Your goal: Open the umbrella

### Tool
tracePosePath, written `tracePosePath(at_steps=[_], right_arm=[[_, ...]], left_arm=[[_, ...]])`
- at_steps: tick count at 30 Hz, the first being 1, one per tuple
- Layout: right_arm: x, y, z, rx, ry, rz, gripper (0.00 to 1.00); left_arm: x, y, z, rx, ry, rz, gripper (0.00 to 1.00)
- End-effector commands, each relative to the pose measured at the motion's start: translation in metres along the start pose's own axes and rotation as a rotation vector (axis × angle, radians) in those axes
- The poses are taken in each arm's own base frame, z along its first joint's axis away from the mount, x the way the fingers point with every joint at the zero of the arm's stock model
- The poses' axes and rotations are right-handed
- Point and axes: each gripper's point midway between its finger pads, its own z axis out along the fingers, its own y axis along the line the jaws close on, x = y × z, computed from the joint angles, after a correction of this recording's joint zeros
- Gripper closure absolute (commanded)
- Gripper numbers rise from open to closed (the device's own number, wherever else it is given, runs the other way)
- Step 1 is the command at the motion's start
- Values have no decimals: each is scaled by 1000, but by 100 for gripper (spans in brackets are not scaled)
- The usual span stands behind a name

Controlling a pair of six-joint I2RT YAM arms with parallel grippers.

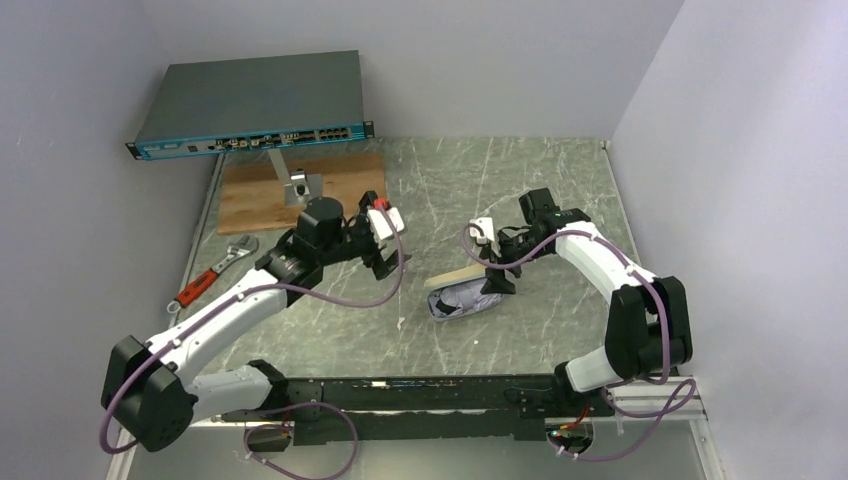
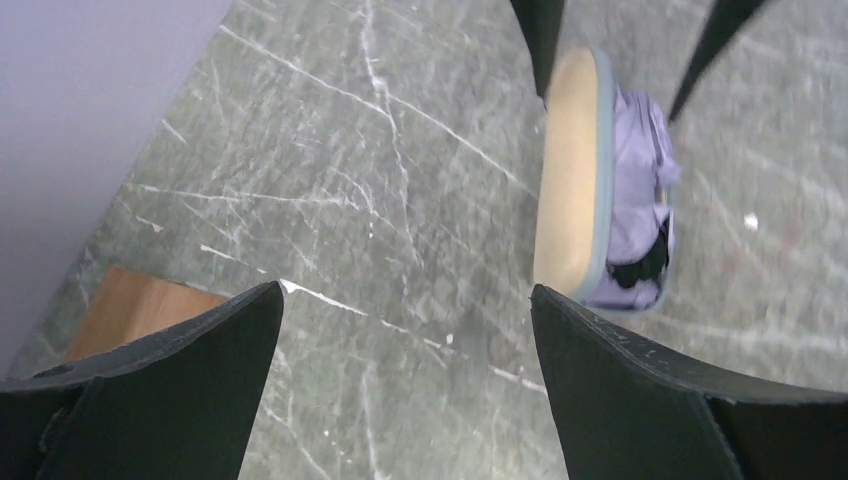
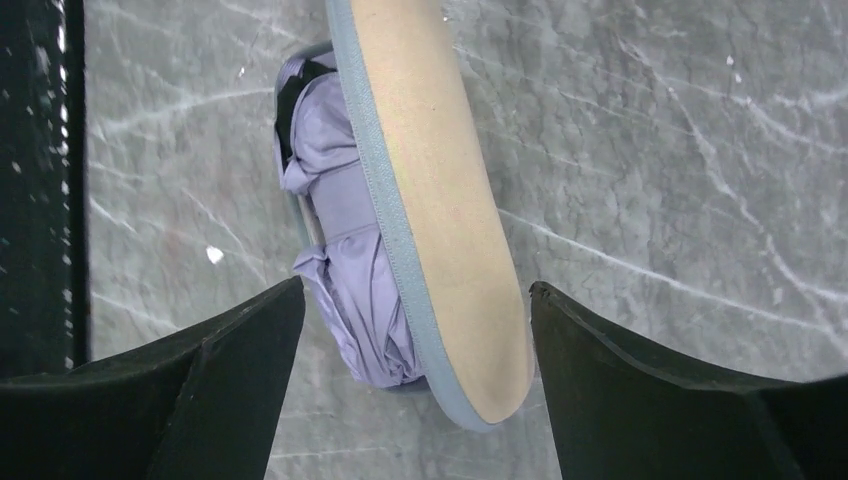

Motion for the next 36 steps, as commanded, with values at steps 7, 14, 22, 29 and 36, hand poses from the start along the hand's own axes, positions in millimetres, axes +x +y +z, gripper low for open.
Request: tracePosePath(at_steps=[7, 14, 22, 29, 36], right_arm=[[-11, -32, 2, 99, -34, 274, 32], [-5, -61, 9, 162, -33, 416, 49], [-3, -66, 15, 153, -59, 497, 51], [13, -62, 22, 151, -41, 552, 55], [20, -64, 22, 140, -66, 627, 57]], left_arm=[[11, -69, 0, 256, 21, 351, 0], [13, -125, 39, 361, 65, 325, 0], [34, -149, 96, 345, 157, 333, 0], [48, -159, 122, 365, 181, 269, 20], [80, -157, 135, 338, 294, 240, 46]])
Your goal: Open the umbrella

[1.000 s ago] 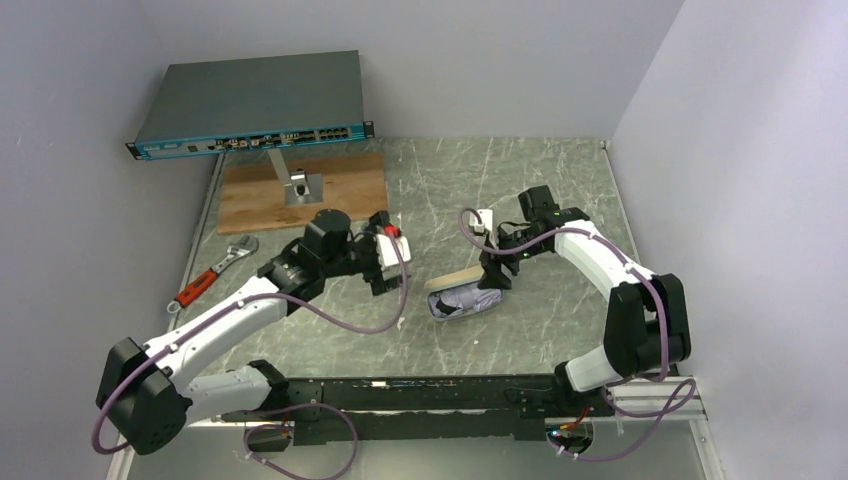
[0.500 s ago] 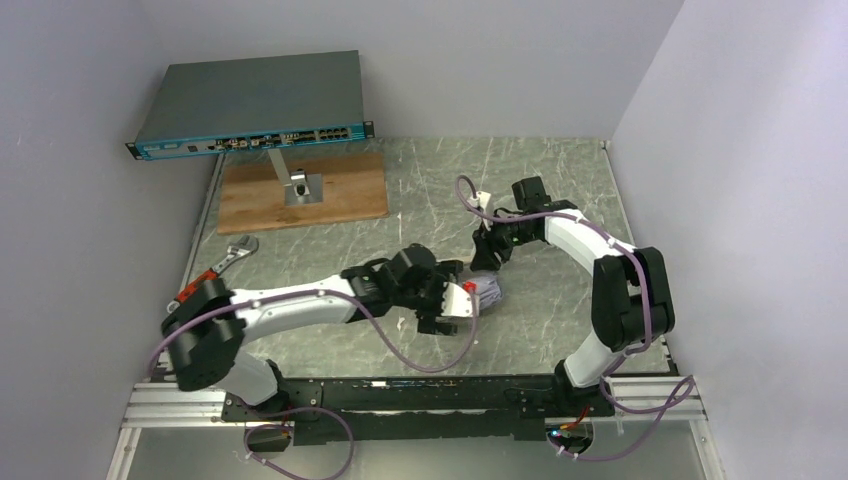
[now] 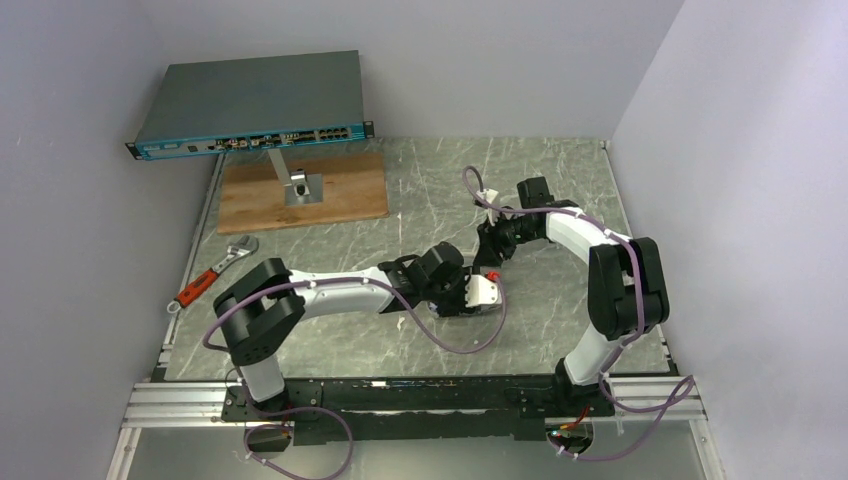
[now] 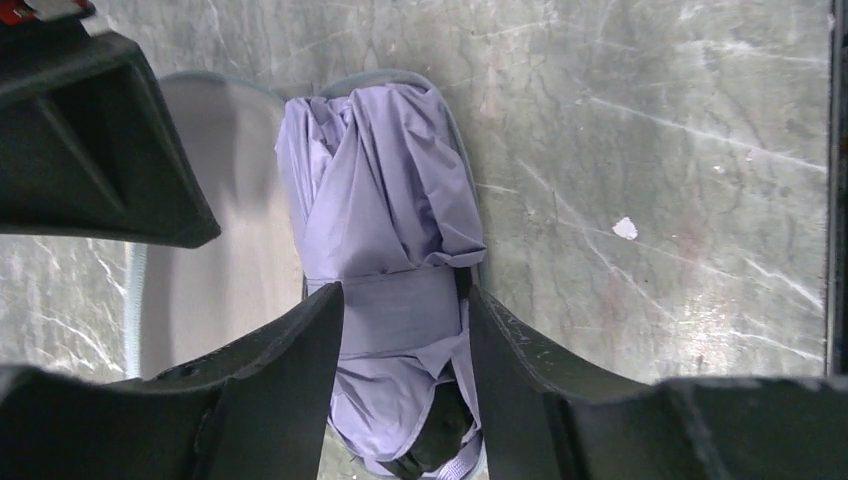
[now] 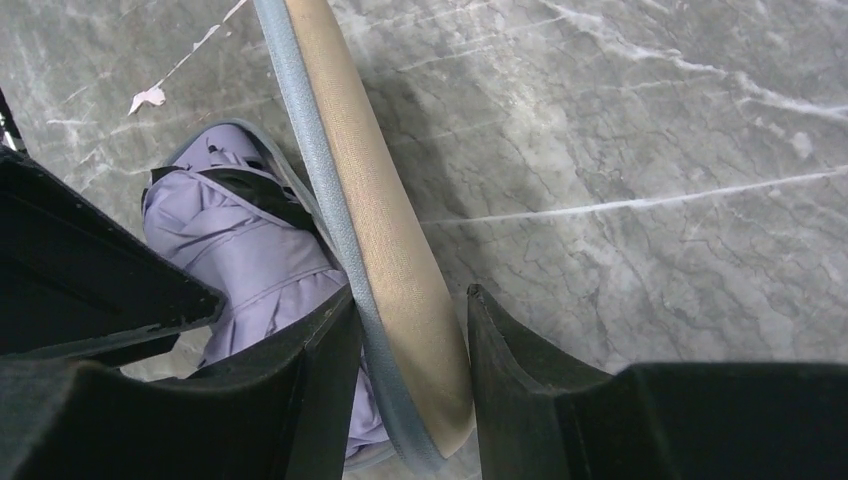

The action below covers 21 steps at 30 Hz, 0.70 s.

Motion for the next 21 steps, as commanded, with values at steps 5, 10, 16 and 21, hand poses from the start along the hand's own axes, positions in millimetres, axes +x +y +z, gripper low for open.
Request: tracePosePath(at_steps=[5, 10, 16, 21], right_arm=[[0, 0, 3, -22, -30, 55, 57], [7, -4, 3, 14, -18, 60, 65], [6, -7, -1, 63, -32, 27, 80], [4, -4, -2, 54, -40, 27, 87]], left_arm=[[27, 9, 18, -39, 120, -20, 31], [33, 8, 19, -34, 146, -2, 49], [16, 15, 10, -44, 105, 31, 83], [22, 20, 11, -57, 121, 43, 100]])
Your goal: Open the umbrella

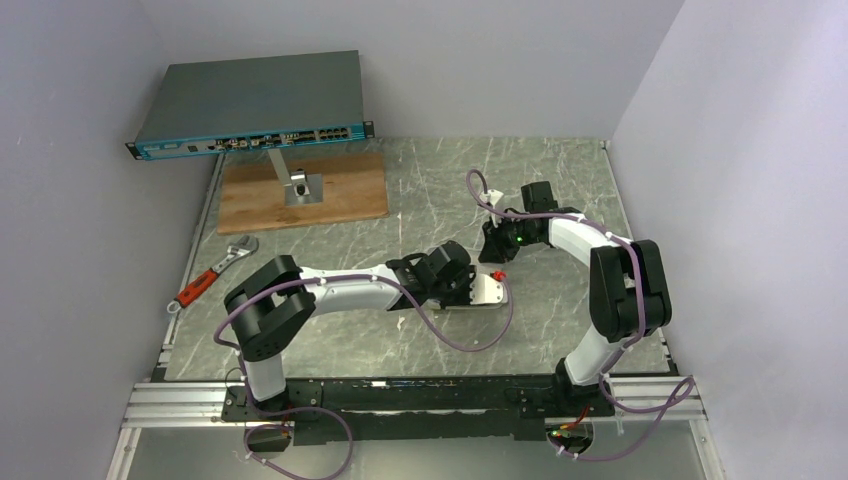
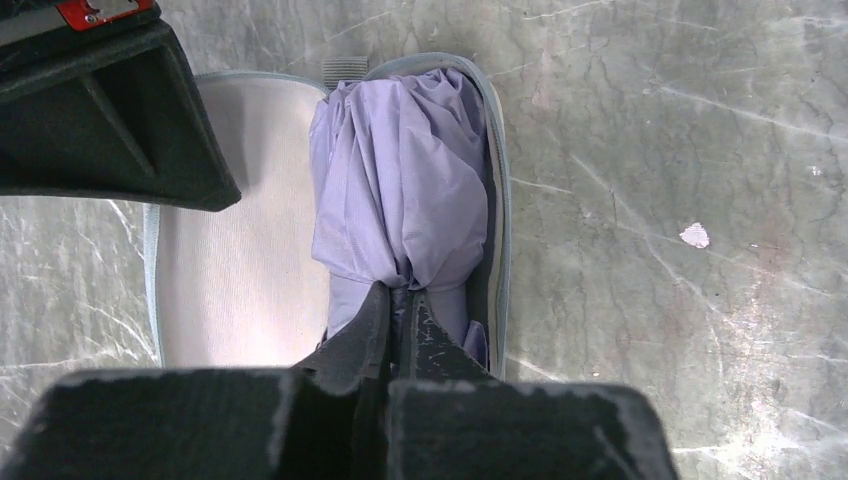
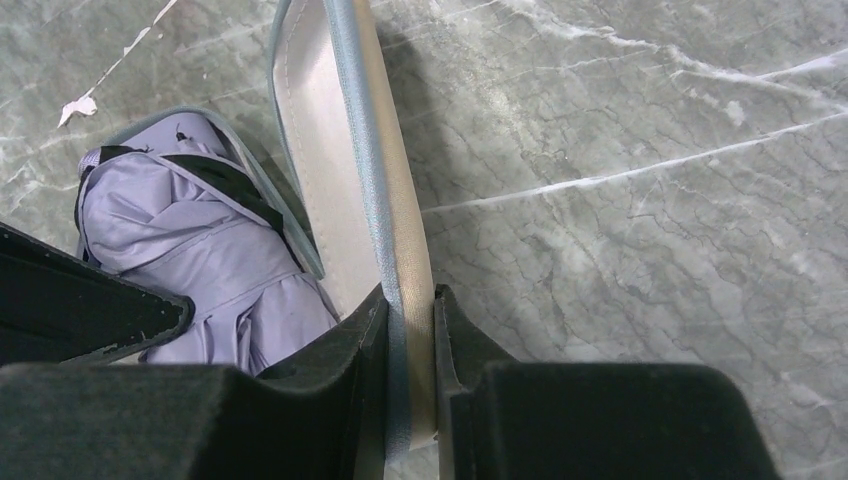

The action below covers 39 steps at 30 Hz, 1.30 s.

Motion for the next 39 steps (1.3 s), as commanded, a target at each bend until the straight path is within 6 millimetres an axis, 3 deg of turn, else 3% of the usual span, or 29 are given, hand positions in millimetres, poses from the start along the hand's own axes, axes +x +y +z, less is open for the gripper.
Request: tracePosePath(at_steps=[1, 6, 9, 11, 13, 16, 20, 25, 29, 33, 39], right_arm=[[-6, 14, -6, -31, -22, 18, 88], [-8, 20, -8, -50, -29, 4, 91], [-7, 20, -8, -55, -27, 5, 91], [-6, 20, -7, -53, -26, 5, 91], [-6, 19, -7, -50, -24, 5, 92], [-7, 17, -7, -42, -25, 4, 93], [-10, 11, -8, -14, -30, -7, 95], [-16, 0, -10, 52, -42, -17, 96], [-18, -10, -12, 114, -49, -29, 97], [-12, -25, -12, 177, -20, -25, 97], [-6, -63, -20, 310, -2, 4, 98]], left_arm=[[13, 4, 0, -2, 56, 5, 98], [29, 4, 8, 2, 115, -11, 50], [35, 5, 12, -3, 143, -13, 37], [40, 3, 15, 7, 164, -14, 36], [48, 1, 19, 16, 196, -13, 41], [51, 3, 21, 5, 205, -12, 69], [14, 27, 4, -75, 88, -5, 100], [-54, 77, -42, -184, -114, -41, 100], [-87, 113, -85, -261, -246, -106, 100], [-94, 133, -123, -310, -294, -125, 100], [-75, 152, -172, -368, -277, -176, 100]])
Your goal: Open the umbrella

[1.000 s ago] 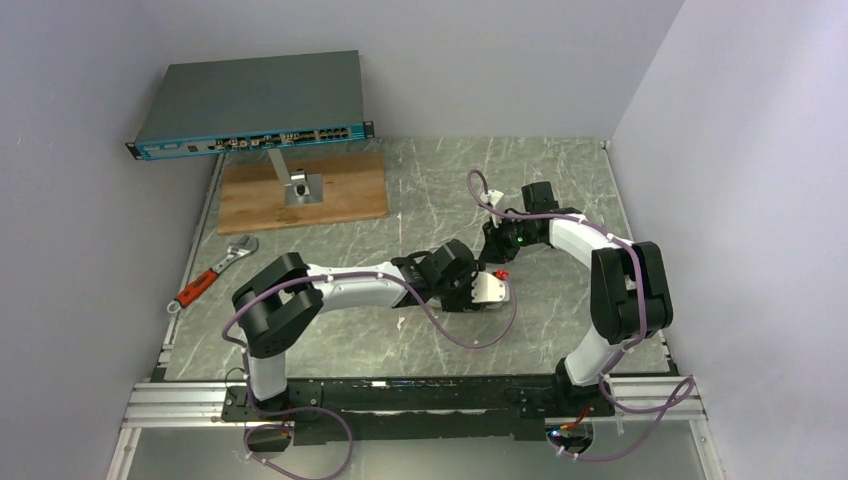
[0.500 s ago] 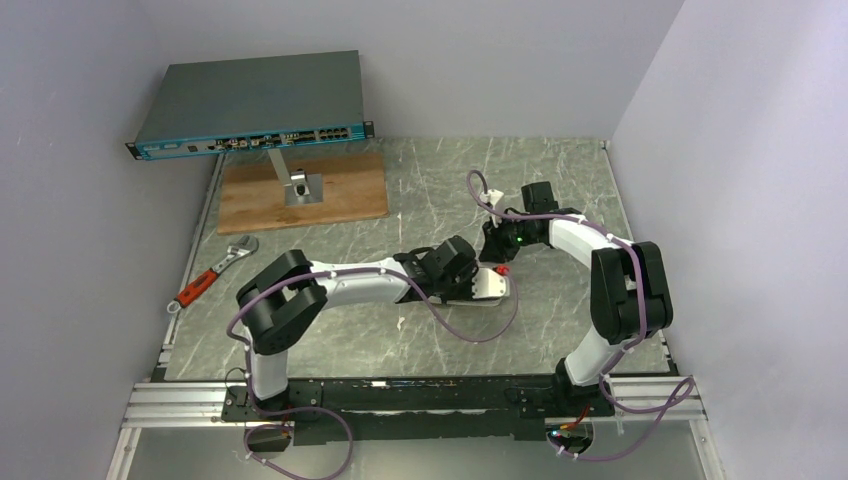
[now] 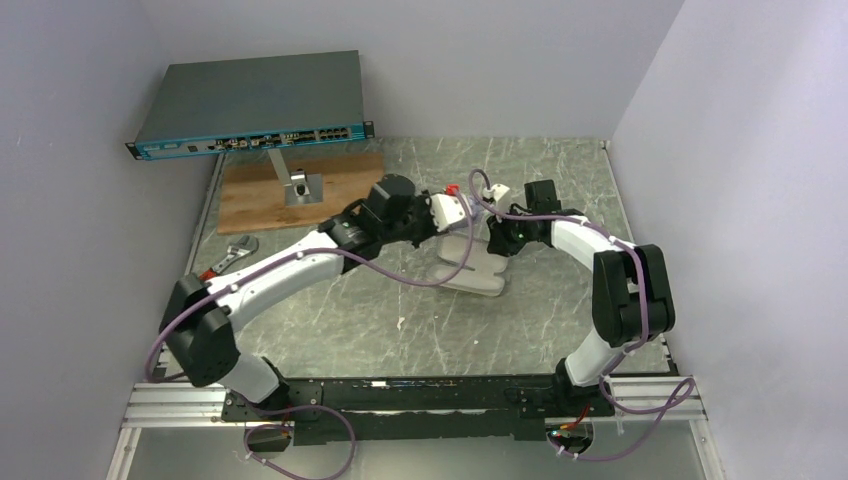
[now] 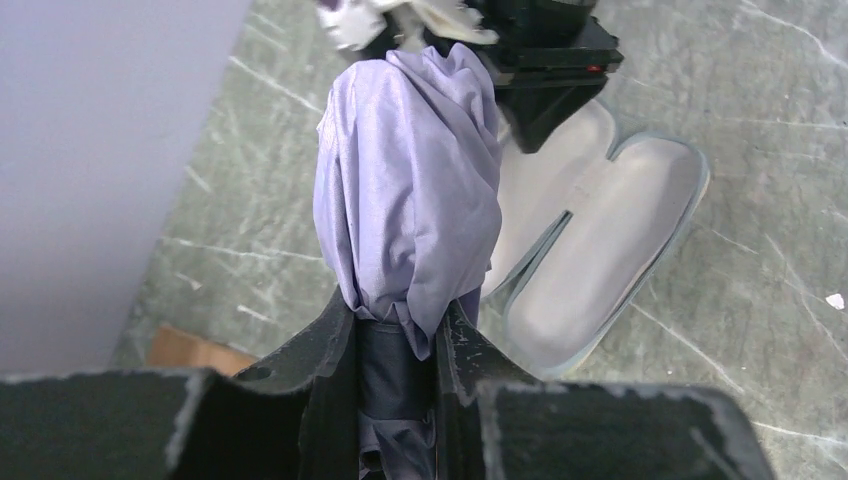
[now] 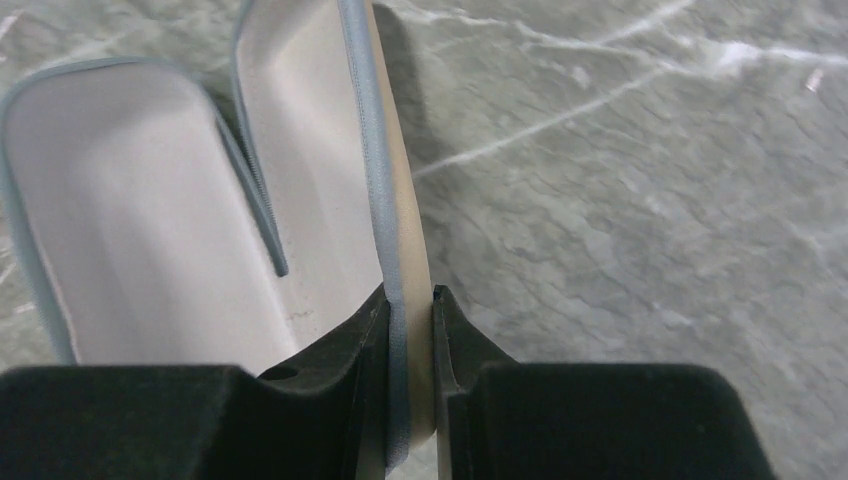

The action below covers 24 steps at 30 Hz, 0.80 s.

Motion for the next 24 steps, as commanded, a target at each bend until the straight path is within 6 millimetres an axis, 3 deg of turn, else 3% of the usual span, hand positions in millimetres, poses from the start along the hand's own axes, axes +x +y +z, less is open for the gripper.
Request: tracePosePath(at_steps=[1, 4, 8, 16, 21, 23, 24], right_arm=[[-2, -44, -5, 162, -5, 27, 99], [0, -78, -10, 283, -6, 76, 100], [1, -142, -27, 528, -25, 204, 100], [-10, -272, -80, 945, -140, 411, 100], [-5, -334, -89, 1045, -133, 452, 100], [-4, -346, -84, 1022, -114, 455, 88], [-6, -351, -82, 1003, -120, 444, 74]], left_arm=[[-41, 36, -43, -78, -117, -21, 100], [-32, 46, -59, -111, -102, -10, 100], [-23, 49, -76, -126, -81, -17, 100], [12, 27, -96, -30, -39, -7, 100], [36, 25, -102, -13, -5, -22, 100], [41, 27, -103, -15, 7, -28, 100], [43, 28, -103, -10, 9, -32, 100]])
